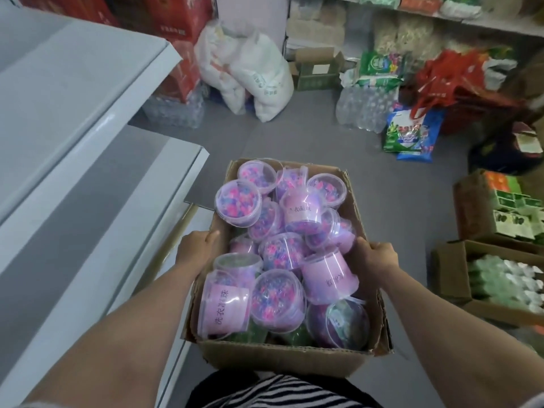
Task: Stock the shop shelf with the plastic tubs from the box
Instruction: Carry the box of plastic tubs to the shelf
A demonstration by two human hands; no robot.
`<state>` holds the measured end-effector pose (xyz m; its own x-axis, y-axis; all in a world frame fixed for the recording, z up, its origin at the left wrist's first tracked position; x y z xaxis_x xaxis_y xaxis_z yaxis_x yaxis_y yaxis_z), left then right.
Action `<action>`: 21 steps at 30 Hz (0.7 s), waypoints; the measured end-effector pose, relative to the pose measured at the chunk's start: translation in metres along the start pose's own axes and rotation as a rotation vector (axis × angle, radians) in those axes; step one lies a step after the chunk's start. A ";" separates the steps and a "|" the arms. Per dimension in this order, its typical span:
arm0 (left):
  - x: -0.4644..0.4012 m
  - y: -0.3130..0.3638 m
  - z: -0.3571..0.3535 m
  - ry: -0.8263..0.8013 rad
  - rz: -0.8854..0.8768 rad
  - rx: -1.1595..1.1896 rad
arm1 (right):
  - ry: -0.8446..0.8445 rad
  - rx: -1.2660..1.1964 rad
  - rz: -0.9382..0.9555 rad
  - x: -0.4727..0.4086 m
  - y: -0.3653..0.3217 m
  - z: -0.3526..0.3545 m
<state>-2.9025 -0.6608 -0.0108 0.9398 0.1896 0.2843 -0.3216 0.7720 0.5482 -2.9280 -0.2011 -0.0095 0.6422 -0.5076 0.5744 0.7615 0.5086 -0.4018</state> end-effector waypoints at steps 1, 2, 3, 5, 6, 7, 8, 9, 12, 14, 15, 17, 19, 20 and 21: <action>-0.011 0.003 -0.002 -0.004 0.014 0.006 | -0.007 0.006 0.001 -0.012 -0.010 -0.001; -0.022 0.006 -0.005 -0.014 0.033 0.007 | -0.009 0.012 -0.005 -0.025 -0.019 -0.003; -0.033 0.008 -0.008 -0.019 0.050 0.008 | -0.007 0.018 -0.008 -0.038 -0.028 -0.005; -0.056 0.009 -0.014 -0.011 0.072 0.027 | -0.007 0.023 -0.016 -0.060 -0.040 -0.010; -0.067 0.009 -0.017 -0.003 0.078 0.038 | -0.004 0.022 -0.018 -0.070 -0.046 -0.012; -0.078 0.010 -0.019 0.005 0.077 0.041 | -0.001 0.021 -0.020 -0.080 -0.050 -0.015; -0.090 0.010 -0.022 0.009 0.069 0.034 | 0.000 0.018 -0.026 -0.089 -0.054 -0.019; -0.101 0.011 -0.023 0.012 0.058 0.020 | -0.001 0.012 -0.033 -0.098 -0.057 -0.023; -0.136 0.007 -0.031 0.013 0.017 0.001 | -0.006 -0.021 -0.073 -0.121 -0.061 -0.038; -0.157 0.001 -0.041 0.007 -0.014 -0.011 | -0.002 -0.045 -0.091 -0.134 -0.061 -0.049; -0.166 -0.004 -0.046 0.004 -0.015 -0.019 | -0.002 -0.055 -0.098 -0.139 -0.060 -0.055; -0.181 -0.011 -0.056 0.012 -0.018 -0.031 | 0.000 -0.069 -0.119 -0.146 -0.058 -0.068; -0.191 -0.017 -0.065 0.020 -0.029 -0.023 | -0.003 -0.086 -0.144 -0.154 -0.054 -0.080; -0.195 -0.022 -0.070 0.018 -0.030 -0.019 | -0.003 -0.089 -0.160 -0.158 -0.050 -0.085; -0.197 -0.026 -0.075 0.011 -0.024 -0.016 | -0.005 -0.090 -0.177 -0.161 -0.045 -0.091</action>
<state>-3.0708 -0.6730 -0.1400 0.9485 0.1777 0.2622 -0.2971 0.7859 0.5423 -3.0581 -0.2053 -0.1487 0.4973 -0.5797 0.6454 0.8674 0.3475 -0.3562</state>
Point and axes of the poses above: each hand's wrist, its own x-axis away from the middle knuckle, its own z-axis out of the back of the hand, y = z × x, the point moved 9 cm from there along -x, towards the middle knuckle, and after that the axes turned 11 degrees about -z, right-handed, at the moved point
